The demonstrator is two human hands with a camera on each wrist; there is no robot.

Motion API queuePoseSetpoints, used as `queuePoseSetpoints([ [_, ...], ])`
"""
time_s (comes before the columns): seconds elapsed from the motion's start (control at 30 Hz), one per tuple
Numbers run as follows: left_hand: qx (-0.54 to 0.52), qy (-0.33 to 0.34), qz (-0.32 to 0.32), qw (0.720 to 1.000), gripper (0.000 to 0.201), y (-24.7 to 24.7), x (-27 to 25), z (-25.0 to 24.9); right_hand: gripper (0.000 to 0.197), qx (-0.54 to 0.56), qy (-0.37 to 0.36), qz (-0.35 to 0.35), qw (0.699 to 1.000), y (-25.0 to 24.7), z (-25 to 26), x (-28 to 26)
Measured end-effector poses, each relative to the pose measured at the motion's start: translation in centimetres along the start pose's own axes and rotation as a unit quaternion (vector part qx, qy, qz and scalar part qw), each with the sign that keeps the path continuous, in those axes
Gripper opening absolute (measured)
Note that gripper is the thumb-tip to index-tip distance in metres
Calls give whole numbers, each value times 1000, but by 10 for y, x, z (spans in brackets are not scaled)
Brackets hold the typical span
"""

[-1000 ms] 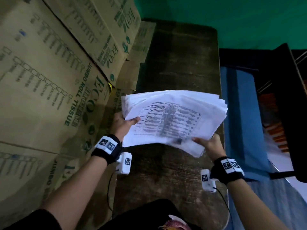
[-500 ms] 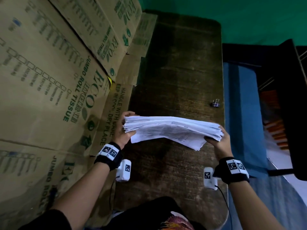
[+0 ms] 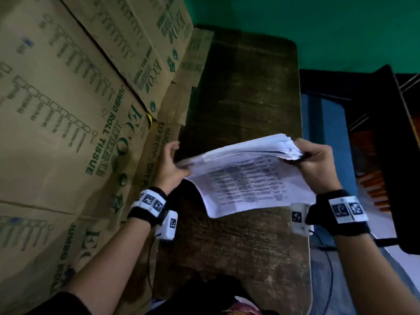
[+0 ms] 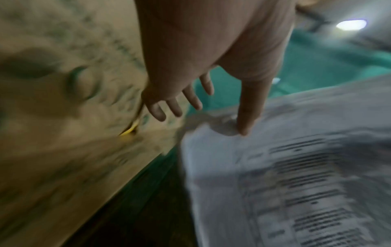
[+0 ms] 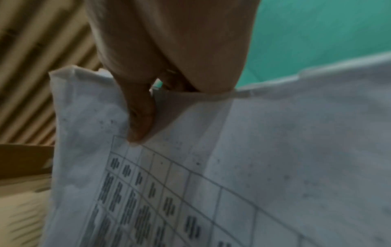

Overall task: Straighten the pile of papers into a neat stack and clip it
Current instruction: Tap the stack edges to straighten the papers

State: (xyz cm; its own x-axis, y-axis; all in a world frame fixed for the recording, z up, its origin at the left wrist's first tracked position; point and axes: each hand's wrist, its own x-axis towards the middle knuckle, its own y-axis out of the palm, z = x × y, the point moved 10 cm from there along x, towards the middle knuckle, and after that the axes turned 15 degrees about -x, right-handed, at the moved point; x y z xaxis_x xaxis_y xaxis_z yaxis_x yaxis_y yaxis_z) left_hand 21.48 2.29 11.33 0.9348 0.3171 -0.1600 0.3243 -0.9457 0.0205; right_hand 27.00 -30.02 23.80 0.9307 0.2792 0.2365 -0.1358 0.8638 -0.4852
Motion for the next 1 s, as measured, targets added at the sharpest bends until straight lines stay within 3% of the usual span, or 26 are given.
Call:
queuePoseSetpoints([
  [0.07, 94, 110, 87, 986, 83, 40, -5, -42, 18, -50, -43, 41, 997, 5, 31, 15],
  [0.1, 108, 132, 138, 976, 87, 65, -10, -57, 16, -86, -60, 59, 993, 10, 43, 23],
  [0.17, 49, 96, 224, 969, 78, 110, -23, -76, 21, -172, -85, 86, 978, 22, 57, 34],
  [0.2, -13, 65, 244, 968, 62, 126, -28, -84, 24, -217, -92, 92, 967, 27, 62, 37],
  [0.27, -108, 44, 223, 968, 29, 136, -30, -91, 31, -289, -89, 79, 950, 31, 66, 39],
  [0.33, -127, 52, 171, 976, 12, 125, -24, -87, 40, -344, -67, 60, 935, 26, 66, 36],
  [0.47, -148, 52, 110, 982, 13, 98, -20, -79, 48, -496, 62, 93, 861, -9, 20, 19],
  [0.5, -159, 50, 98, 981, 18, 92, -19, -76, 46, -490, 85, 93, 862, -18, 7, 14],
  [0.53, -165, 51, 83, 981, 22, 86, -18, -74, 42, -451, 93, 85, 884, -24, -4, 11],
  [0.63, -165, 78, 27, 983, 26, 68, -12, -71, 38, -126, 73, 11, 989, -30, -17, 0],
  [0.7, -173, 119, 12, 978, 26, 61, -13, -82, 36, 77, 53, -43, 995, -31, -15, -8],
  [0.77, -154, 168, 2, 974, 28, 55, -18, -91, 37, 191, 42, -60, 979, -23, -19, -15],
  [0.83, -120, 192, -11, 974, 27, 54, -23, -80, 58, 229, 74, -79, 967, -11, -34, -23],
  [0.9, -142, 152, -21, 978, 25, 60, -31, -55, 48, 173, 113, -86, 975, 7, -49, -34],
  [0.97, -149, 124, 1, 981, 35, 71, -39, -36, 32, 96, 133, -72, 984, 26, -56, -45],
  [1.0, -137, 123, 21, 983, 40, 75, -39, -31, 34, 71, 145, -72, 984, 28, -62, -49],
])
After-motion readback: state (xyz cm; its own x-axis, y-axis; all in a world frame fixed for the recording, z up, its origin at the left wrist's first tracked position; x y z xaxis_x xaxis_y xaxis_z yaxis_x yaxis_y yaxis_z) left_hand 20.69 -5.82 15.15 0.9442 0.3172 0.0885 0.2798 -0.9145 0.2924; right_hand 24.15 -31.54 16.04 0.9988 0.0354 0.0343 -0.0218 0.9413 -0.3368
